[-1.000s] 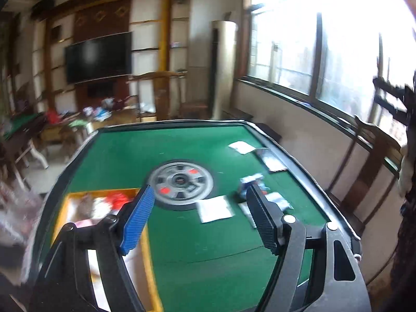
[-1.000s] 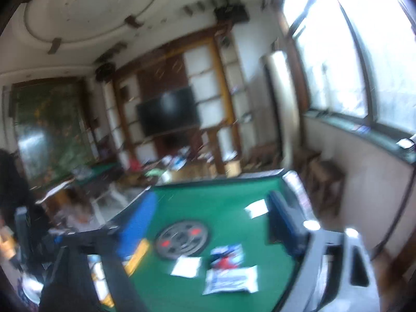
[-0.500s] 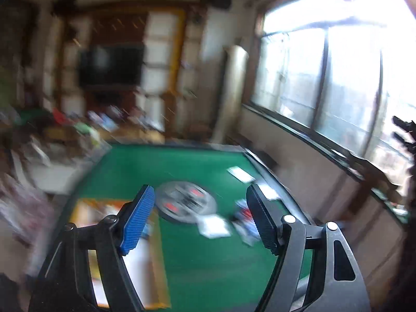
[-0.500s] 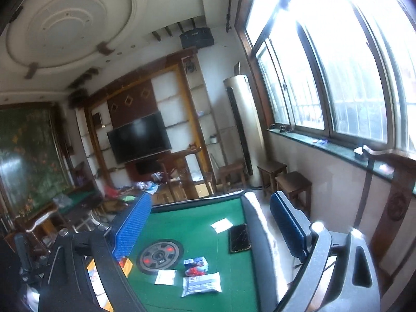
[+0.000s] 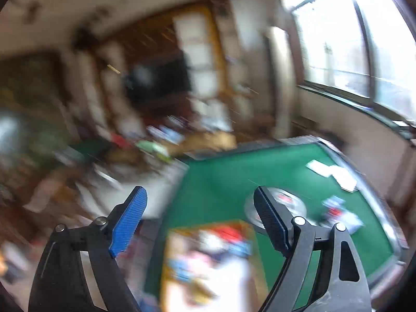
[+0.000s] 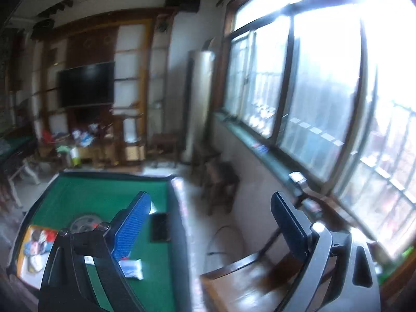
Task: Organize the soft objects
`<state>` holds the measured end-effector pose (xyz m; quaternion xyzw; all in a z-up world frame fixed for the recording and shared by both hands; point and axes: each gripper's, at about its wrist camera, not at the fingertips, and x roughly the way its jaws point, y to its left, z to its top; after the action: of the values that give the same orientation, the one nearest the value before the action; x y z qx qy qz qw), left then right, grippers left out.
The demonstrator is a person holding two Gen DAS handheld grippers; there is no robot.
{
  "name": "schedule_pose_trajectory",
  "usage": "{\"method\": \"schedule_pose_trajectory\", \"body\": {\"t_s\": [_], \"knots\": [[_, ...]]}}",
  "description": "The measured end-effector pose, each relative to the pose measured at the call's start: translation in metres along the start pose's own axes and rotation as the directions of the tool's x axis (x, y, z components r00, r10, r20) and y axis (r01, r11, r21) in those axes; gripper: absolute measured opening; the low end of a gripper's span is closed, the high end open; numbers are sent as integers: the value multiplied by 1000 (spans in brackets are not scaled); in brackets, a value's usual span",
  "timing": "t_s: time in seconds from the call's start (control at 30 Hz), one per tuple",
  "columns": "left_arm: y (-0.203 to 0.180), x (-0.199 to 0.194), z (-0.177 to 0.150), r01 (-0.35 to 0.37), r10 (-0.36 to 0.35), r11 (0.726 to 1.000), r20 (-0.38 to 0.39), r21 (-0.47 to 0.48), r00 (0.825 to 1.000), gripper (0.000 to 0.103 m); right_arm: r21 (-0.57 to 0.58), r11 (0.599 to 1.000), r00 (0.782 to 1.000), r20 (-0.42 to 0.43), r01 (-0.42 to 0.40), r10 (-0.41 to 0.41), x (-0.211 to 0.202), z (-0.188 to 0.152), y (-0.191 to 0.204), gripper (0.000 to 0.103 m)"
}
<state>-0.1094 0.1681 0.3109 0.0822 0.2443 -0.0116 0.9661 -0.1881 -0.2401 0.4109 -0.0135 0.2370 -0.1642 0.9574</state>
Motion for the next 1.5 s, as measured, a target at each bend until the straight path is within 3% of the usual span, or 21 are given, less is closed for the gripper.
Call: {"method": "schedule_pose_trajectory", "body": {"t_s": [0.07, 0.17, 0.2, 0.33, 0.43, 0.6, 0.73, 0.8, 0.87, 1.0, 1.1, 1.13, 1.17, 1.2, 1.23, 1.3, 1.33, 1.37, 1.4, 1.43, 1.5], "knots": [[-23, 33, -21, 130, -132, 991, -77, -33, 988, 85, -13, 998, 994, -90, -64, 63, 48, -31, 26, 91], [-63, 76, -54, 333, -350, 935, -167, -121, 922, 85, 12, 978, 950, -238, -207, 204, 126, -93, 73, 91], [-72, 82, -60, 364, -386, 920, -178, -146, 905, 85, 42, 967, 928, -274, -252, 254, 146, -111, 85, 91], [-104, 119, -98, 469, -542, 830, -243, -300, 804, 85, 194, 900, 818, -375, -390, 435, 231, -186, 135, 91], [-111, 136, -121, 469, -571, 811, -294, -350, 767, 85, 259, 867, 760, -417, -426, 498, 263, -210, 165, 91], [-105, 155, -148, 410, -541, 828, -354, -383, 763, 85, 256, 886, 773, -434, -387, 463, 319, -204, 190, 91], [-82, 152, -163, 365, -505, 843, -350, -395, 789, 85, 328, 873, 732, -481, -360, 482, 368, -208, 198, 90], [-75, 150, -166, 352, -495, 847, -347, -399, 797, 85, 348, 852, 694, -496, -391, 521, 385, -214, 205, 87], [-70, 153, -168, 345, -490, 847, -343, -404, 801, 85, 380, 796, 609, -514, -470, 605, 391, -219, 218, 86], [-62, 156, -170, 337, -489, 843, -335, -419, 806, 85, 343, 675, 475, -508, -653, 718, 360, -226, 251, 86], [-64, 156, -172, 348, -503, 834, -331, -428, 799, 85, 330, 544, 313, -548, -771, 776, 323, -239, 285, 86], [-66, 154, -173, 353, -507, 833, -332, -426, 796, 85, 333, 487, 238, -572, -808, 785, 306, -248, 298, 86], [-67, 152, -174, 358, -510, 833, -334, -422, 793, 85, 334, 451, 188, -591, -828, 784, 294, -255, 307, 86], [-69, 151, -175, 361, -511, 834, -337, -416, 791, 85, 328, 417, 147, -609, -848, 779, 281, -262, 314, 86], [-71, 150, -176, 362, -509, 837, -341, -411, 790, 85, 306, 393, 134, -617, -867, 776, 266, -268, 317, 86], [-74, 150, -179, 360, -505, 842, -352, -402, 788, 85, 278, 393, 177, -572, -876, 801, 247, -268, 306, 86], [-77, 151, -181, 357, -504, 843, -359, -402, 786, 85, 307, 409, 215, -508, -859, 834, 246, -263, 290, 86], [-79, 153, -182, 354, -503, 844, -365, -404, 783, 85, 317, 450, 280, -459, -835, 843, 247, -258, 276, 87], [-82, 154, -182, 351, -503, 844, -372, -405, 780, 85, 312, 537, 402, -404, -784, 822, 250, -253, 257, 87], [-86, 154, -183, 353, -508, 842, -380, -407, 773, 85, 313, 596, 476, -383, -740, 792, 256, -251, 247, 87], [-92, 151, -182, 364, -517, 839, -380, -405, 767, 85, 342, 642, 520, -387, -686, 762, 271, -249, 236, 87]]}}
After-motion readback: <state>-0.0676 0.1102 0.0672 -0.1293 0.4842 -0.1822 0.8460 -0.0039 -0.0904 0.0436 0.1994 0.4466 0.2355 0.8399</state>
